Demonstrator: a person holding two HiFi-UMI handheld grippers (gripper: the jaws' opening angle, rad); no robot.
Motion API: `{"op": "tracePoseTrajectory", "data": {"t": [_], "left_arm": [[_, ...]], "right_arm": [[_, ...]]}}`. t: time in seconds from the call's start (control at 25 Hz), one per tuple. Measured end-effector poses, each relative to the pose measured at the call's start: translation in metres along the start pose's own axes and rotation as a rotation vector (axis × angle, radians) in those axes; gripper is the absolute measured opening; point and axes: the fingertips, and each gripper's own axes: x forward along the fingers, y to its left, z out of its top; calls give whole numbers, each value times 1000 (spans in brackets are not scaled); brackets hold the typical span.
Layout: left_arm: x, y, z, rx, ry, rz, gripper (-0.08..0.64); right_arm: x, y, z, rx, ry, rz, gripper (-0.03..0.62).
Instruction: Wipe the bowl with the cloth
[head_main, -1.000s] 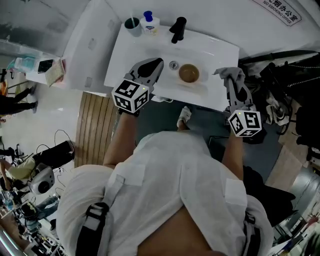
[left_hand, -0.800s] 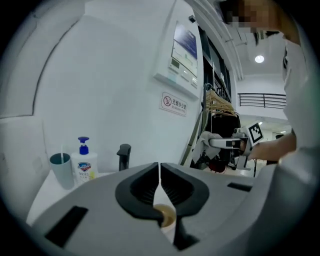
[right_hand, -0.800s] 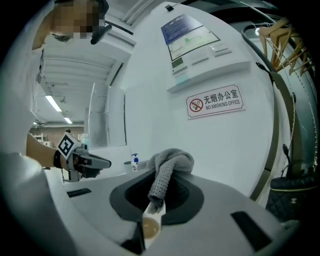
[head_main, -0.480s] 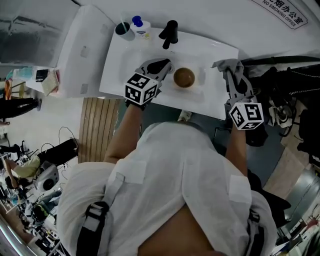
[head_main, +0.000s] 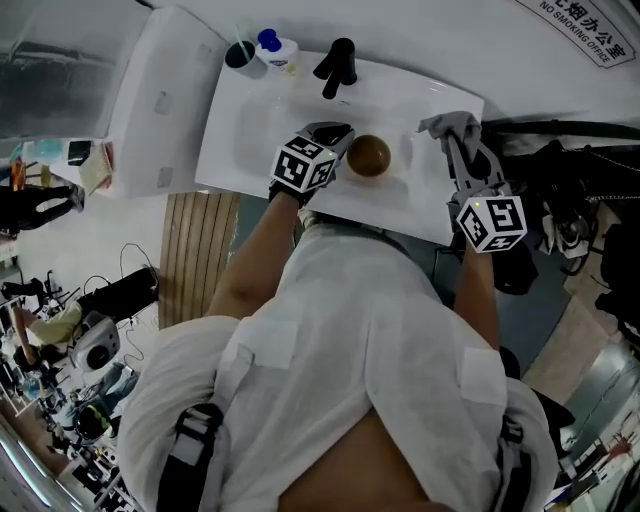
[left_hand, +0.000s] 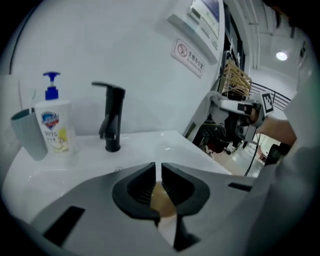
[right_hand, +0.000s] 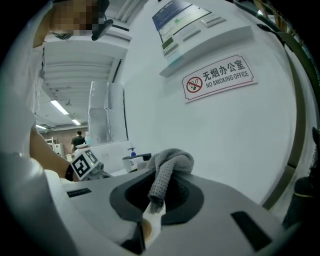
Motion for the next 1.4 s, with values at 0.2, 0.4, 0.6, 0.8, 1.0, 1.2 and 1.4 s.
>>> {"op": "tracePoseTrajectory", "data": {"t": [0.2, 0.4, 0.6, 0.8, 1.0, 1.2, 1.4], "left_arm": [[36, 10, -62, -108, 218, -44, 140], [61, 20, -91, -55, 348, -20, 149], [82, 32, -114, -62, 447, 0, 173], [99, 33, -141, -97, 546, -24, 173], [108, 27, -151, -96, 576, -41, 121], [109, 26, -141, -110, 529, -18, 20], [88, 28, -105, -134, 428, 39, 18]], "right_arm": [[10, 5, -6, 10, 23, 11, 38], [14, 8, -13, 10, 48, 13, 38], [13, 14, -20, 4, 78, 13, 38], [8, 14, -27, -7, 105, 10, 38], [4, 12, -34, -19, 135, 10, 38], [6, 13, -40, -52, 177, 39, 38], [18, 24, -46, -99, 221, 96, 38]]}}
